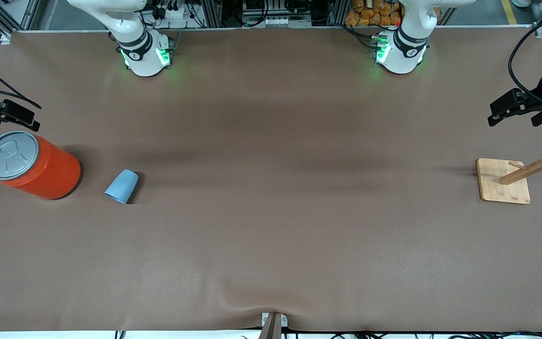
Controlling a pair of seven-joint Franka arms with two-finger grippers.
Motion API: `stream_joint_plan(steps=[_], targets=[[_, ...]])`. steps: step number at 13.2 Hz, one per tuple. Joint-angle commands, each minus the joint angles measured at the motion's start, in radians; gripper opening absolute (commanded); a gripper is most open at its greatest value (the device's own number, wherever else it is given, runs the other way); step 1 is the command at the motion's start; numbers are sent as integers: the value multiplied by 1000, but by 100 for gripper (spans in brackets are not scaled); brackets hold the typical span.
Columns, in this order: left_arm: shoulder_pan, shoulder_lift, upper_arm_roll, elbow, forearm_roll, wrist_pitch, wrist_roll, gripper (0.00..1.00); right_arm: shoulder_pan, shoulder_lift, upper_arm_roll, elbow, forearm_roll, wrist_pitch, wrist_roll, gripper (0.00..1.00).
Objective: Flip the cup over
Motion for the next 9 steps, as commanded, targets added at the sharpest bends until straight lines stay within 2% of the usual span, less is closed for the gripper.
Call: stream_joint_plan(steps=[1,6,9], targets=[[9,8,-5,20,-11,-16,9,100,8,-21,-3,9,-18,-29,17,100],[7,9,-5,17,-9,-16,11,100,17,-10,-2,-2,-17,-32,58,100],[9,9,-5,17,-9,-16,6,100,58,62,0,-40,-17,-29,153,100]])
